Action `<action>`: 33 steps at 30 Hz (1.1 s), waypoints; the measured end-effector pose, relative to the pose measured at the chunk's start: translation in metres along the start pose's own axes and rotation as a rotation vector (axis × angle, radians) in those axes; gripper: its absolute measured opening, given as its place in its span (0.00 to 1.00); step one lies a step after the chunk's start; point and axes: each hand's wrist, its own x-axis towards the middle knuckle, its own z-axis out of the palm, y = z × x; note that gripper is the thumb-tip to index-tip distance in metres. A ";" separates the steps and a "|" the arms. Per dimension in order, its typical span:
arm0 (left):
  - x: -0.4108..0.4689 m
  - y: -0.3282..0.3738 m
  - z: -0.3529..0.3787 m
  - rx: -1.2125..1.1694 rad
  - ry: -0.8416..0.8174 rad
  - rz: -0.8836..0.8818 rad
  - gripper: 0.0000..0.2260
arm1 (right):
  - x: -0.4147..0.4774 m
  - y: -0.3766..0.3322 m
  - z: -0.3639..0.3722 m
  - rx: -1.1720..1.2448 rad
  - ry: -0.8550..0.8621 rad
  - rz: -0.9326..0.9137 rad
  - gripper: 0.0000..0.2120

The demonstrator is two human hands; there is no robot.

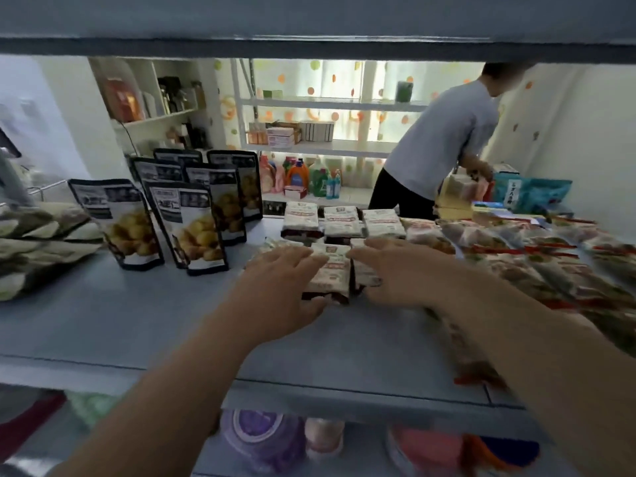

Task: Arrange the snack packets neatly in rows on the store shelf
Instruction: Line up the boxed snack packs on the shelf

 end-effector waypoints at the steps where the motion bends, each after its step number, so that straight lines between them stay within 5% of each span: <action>1: 0.006 -0.005 0.001 0.020 -0.036 0.043 0.32 | 0.004 -0.002 0.002 0.019 -0.031 0.023 0.36; 7: 0.021 -0.004 0.011 -0.020 -0.046 0.288 0.28 | -0.002 -0.010 0.011 0.017 0.020 0.087 0.33; 19: 0.022 -0.006 -0.002 -0.032 0.020 0.328 0.23 | -0.032 0.001 -0.003 0.100 0.013 0.038 0.27; 24: 0.051 0.025 -0.018 -0.167 -0.006 0.432 0.22 | 0.022 0.058 -0.031 0.231 0.220 0.061 0.18; 29: 0.075 0.043 -0.013 -0.133 -0.178 0.514 0.27 | 0.079 0.092 -0.023 0.015 -0.021 0.033 0.25; 33: 0.080 0.047 -0.009 -0.093 -0.186 0.520 0.30 | 0.098 0.099 -0.013 0.025 -0.048 -0.004 0.18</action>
